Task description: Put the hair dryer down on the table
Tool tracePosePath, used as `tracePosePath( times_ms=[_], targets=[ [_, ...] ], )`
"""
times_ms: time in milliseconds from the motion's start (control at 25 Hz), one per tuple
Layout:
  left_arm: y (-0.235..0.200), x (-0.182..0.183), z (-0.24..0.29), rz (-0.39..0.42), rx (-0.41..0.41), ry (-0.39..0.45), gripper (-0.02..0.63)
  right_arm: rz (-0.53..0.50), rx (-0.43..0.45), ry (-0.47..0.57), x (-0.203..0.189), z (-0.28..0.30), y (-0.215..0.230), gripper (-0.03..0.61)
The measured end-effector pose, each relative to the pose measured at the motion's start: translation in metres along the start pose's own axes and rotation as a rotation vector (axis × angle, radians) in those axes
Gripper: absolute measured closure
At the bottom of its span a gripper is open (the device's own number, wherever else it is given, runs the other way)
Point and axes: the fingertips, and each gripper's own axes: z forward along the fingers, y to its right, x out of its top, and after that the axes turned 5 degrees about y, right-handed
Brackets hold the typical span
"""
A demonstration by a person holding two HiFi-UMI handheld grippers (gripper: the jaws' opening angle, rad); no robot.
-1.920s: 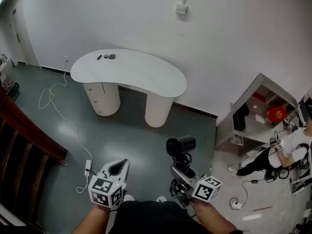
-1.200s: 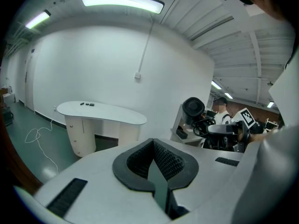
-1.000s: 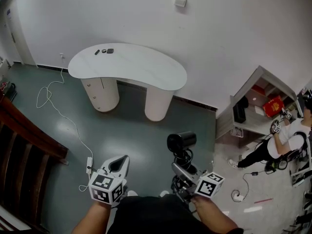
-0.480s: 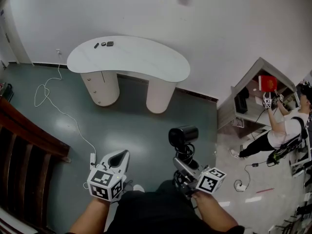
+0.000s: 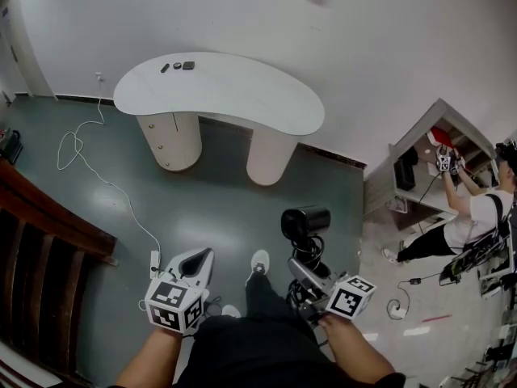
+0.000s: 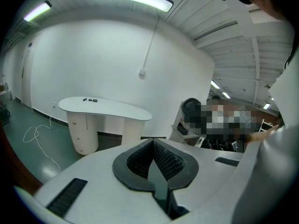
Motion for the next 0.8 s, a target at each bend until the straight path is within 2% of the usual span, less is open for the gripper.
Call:
tracePosePath(
  times_ms=[280,480,800],
  targets=[
    [-0.029,0.012,0.036,-0.017,0.039,-0.01,0.603,0.009,0.014,-0.027,0.026,0.047,0.034,0.379],
    [-0.057,0.042,0.072,0.019,0.074,-0.005,0.603,0.0,0.044,-0.03,0.063,0.097,0.054,0.379],
    [-0.083,0.086,0.132,0.014,0.088,0.0,0.603,-0.012,0.081,-0.043,0.115,0.151,0.082,0.379]
  ],
)
